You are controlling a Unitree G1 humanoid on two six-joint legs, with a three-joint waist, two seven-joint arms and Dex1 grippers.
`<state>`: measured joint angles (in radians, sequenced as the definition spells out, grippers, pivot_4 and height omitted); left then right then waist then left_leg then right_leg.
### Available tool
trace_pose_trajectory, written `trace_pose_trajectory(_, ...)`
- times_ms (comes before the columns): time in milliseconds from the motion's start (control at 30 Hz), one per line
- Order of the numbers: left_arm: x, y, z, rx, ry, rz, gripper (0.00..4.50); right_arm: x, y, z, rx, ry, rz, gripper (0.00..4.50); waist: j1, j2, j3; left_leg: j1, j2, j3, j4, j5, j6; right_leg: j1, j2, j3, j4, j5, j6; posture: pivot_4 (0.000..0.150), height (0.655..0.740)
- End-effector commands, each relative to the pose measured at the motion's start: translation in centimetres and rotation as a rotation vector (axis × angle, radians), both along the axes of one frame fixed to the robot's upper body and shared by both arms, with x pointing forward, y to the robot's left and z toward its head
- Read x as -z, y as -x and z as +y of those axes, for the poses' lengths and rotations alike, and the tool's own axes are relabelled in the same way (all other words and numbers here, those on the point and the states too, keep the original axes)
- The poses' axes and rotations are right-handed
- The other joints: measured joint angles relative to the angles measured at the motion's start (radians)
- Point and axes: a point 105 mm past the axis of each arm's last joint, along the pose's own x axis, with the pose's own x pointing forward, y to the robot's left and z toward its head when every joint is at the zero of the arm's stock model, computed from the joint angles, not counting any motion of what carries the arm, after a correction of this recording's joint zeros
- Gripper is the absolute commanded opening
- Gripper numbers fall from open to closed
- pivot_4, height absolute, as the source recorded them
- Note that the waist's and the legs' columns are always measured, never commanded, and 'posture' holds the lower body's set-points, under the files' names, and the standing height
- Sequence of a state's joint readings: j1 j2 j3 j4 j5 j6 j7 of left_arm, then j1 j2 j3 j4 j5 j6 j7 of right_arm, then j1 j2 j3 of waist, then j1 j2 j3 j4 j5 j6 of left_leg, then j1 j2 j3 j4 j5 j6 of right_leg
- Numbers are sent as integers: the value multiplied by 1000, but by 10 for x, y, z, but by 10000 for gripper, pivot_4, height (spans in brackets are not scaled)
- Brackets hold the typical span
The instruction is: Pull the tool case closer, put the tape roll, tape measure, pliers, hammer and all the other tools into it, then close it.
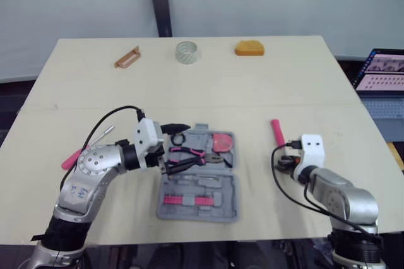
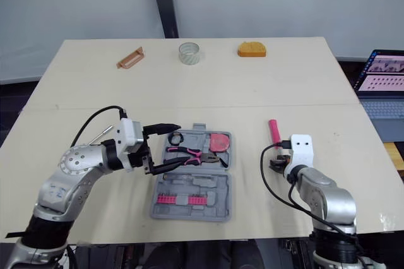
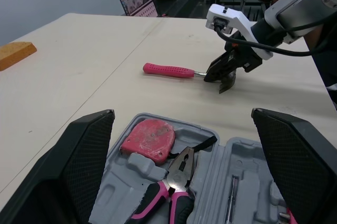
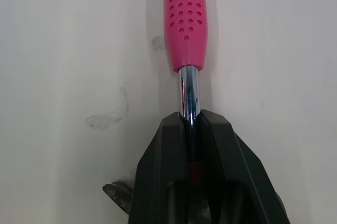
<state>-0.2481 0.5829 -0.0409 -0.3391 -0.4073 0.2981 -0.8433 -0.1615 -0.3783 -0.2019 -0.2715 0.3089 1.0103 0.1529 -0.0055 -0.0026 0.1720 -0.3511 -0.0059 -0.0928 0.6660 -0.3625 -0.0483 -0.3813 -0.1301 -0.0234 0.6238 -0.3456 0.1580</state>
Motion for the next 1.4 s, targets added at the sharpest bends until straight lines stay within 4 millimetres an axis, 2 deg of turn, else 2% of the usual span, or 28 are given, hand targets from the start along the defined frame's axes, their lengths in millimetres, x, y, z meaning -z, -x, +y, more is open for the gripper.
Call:
trace_pose_trajectory(33,-2,3,6,-12,-6,-19,45000,-9,2,3,-111,47,-5,340,0,1,1,0,0,0,0,0,0,0,0,0,0,0,0,1500,7400)
trace_pose_trajectory(167,6,10,27,-72,-33,15,45000,-46,0,16,-352,167,-29,340,-3,6,4,-2,0,2,-1,0,0,-3,0,1,0,0,0,1500,7400)
trace_pose_trajectory(300,17,27,51,-134,-64,59,45000,-75,8,33,-557,187,7,340,-10,6,4,-4,1,4,-2,0,1,-8,0,2,2,0,0,1500,7400)
trace_pose_trajectory(400,25,40,63,-163,-89,90,45000,-87,16,44,-673,231,30,340,-9,6,4,-5,1,4,-2,0,1,-9,-1,2,2,0,0,1500,7400)
trace_pose_trajectory(467,33,52,72,-184,-113,122,45000,-95,25,60,-801,291,47,340,-4,6,4,-5,1,4,-1,0,1,-9,-1,2,1,0,0,1500,7400)
trace_pose_trajectory(567,35,66,80,-238,-115,138,45000,-107,32,81,-933,366,36,340,3,6,4,-5,1,6,-1,0,1,-9,-1,2,-2,0,0,1500,7400)
trace_pose_trajectory(767,44,99,83,-276,-147,173,45000,-107,51,115,-1100,368,102,340,8,5,5,-6,0,6,-1,0,1,-10,-2,2,-3,0,0,1500,7400)
trace_pose_trajectory(933,61,121,90,-305,-174,221,45000,-89,59,134,-1171,356,168,340,6,4,5,-7,1,7,-1,0,1,-11,-2,2,-4,0,0,1500,7400)
trace_pose_trajectory(1033,63,127,91,-324,-167,230,45000,-82,65,140,-1213,390,202,340,10,4,5,-7,0,7,0,0,1,-11,-2,2,-4,0,0,1500,7400)
trace_pose_trajectory(1200,67,132,91,-340,-161,239,45000,-73,64,146,-1244,470,217,340,6,4,5,-7,0,7,0,0,2,-11,-2,2,-4,0,0,1500,7400)
trace_pose_trajectory(1400,66,131,91,-365,-147,241,45000,-70,66,154,-1294,526,226,340,4,4,5,-7,1,7,-1,0,2,-12,-2,2,-3,0,0,1500,7400)
